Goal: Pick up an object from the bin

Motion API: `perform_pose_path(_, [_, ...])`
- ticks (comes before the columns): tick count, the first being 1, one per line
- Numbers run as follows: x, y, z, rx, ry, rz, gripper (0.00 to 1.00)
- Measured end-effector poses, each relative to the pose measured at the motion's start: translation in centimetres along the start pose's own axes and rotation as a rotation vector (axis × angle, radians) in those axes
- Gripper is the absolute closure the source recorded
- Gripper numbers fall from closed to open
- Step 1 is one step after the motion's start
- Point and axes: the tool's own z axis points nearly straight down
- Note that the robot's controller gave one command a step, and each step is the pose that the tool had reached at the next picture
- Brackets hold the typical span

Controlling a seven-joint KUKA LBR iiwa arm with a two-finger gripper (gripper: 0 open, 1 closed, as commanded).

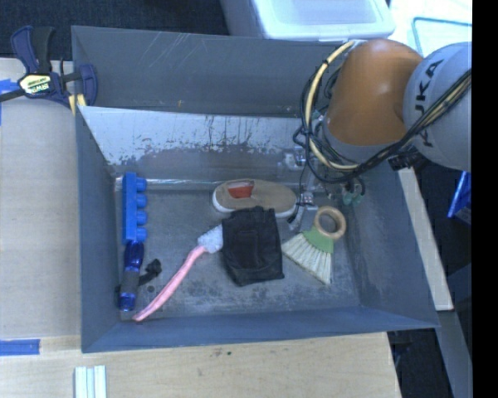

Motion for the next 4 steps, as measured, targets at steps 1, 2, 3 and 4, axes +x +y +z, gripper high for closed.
perform_pose_path(1, [0.0,0.0,0.0,0.000,0.000,0.000,0.00])
perform_pose_path(2, [5.1,1.9,8.0,0.000,-0.004,0.046,0.00])
perform_pose_path(3, [0.7,1.2,8.1,0.000,-0.029,0.034,1.00])
perform_pose_path(4, [0.7,1.2,8.1,0.000,-0.029,0.033,1.00])
